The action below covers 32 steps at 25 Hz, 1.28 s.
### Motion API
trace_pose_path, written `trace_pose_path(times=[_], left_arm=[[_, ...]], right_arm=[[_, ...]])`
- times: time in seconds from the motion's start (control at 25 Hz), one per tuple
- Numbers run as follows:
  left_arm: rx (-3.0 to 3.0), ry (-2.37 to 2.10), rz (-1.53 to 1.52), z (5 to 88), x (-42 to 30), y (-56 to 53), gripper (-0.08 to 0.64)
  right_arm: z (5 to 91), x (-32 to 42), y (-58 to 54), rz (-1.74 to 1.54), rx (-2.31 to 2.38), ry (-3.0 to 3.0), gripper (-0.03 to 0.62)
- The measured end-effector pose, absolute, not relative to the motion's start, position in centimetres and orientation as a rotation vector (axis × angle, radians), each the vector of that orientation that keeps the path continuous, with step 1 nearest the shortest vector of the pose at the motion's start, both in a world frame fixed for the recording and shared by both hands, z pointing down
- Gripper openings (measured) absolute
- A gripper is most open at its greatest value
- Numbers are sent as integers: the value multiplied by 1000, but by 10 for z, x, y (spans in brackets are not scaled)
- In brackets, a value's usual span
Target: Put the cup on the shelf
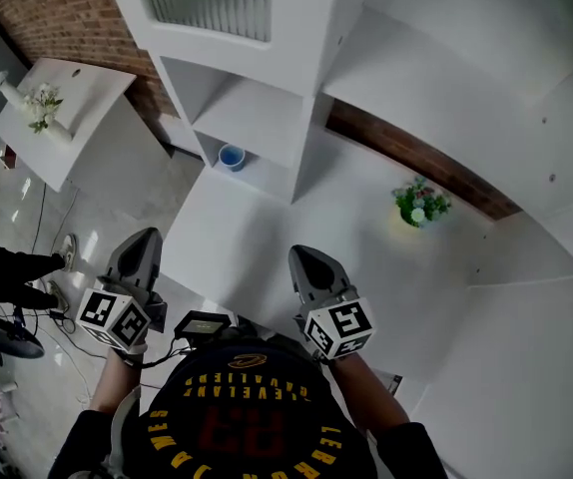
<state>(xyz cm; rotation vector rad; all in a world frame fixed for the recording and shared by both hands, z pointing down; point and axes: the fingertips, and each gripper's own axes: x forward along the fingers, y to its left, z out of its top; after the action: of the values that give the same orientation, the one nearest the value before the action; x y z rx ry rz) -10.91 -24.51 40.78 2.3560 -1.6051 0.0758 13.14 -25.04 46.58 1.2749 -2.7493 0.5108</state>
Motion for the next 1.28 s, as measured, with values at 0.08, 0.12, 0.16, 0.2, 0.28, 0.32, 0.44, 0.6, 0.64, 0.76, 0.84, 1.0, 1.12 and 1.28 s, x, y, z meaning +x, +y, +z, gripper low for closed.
trace_pose_path(times=[0.08, 0.12, 0.16, 0.2, 0.28, 0.32, 0.44, 0.6, 0.64, 0.76, 0.84, 1.0, 1.12, 1.28], left_arm=[[2357, -1608, 78, 405, -105, -245, 3], [2358, -1608, 76, 404, -103, -244, 3], [2359, -1609, 74, 403, -102, -244, 3], [2360, -1611, 73, 403, -102, -244, 3], [2358, -1617, 69, 403, -102, -245, 3], [2355, -1619, 64, 404, -102, -245, 3], [2344, -1627, 54, 406, -101, -246, 3], [2329, -1622, 54, 412, -99, -246, 3], [2327, -1619, 54, 413, -98, -246, 3], [2326, -1614, 57, 415, -96, -247, 3], [2323, -1613, 61, 418, -94, -247, 3], [2319, -1602, 67, 421, -92, -246, 3], [2319, -1600, 66, 420, -92, -247, 3], [2315, -1603, 68, 421, -93, -248, 3]], right_arm=[[461, 132, -250, 484, 1271, -2767, 3], [458, 133, -250, 469, 1271, -2776, 3], [455, 134, -249, 456, 1270, -2786, 3], [452, 134, -249, 441, 1269, -2793, 3], [449, 135, -249, 406, 1259, -2797, 3], [447, 135, -249, 386, 1252, -2797, 3], [446, 137, -247, 346, 1239, -2789, 3], [447, 143, -246, 370, 1264, -2785, 3], [448, 144, -246, 376, 1269, -2784, 3], [449, 146, -247, 380, 1271, -2779, 3], [452, 148, -247, 383, 1273, -2772, 3], [454, 150, -246, 389, 1277, -2764, 3], [452, 150, -247, 389, 1281, -2773, 3], [452, 149, -246, 391, 1279, -2777, 3]])
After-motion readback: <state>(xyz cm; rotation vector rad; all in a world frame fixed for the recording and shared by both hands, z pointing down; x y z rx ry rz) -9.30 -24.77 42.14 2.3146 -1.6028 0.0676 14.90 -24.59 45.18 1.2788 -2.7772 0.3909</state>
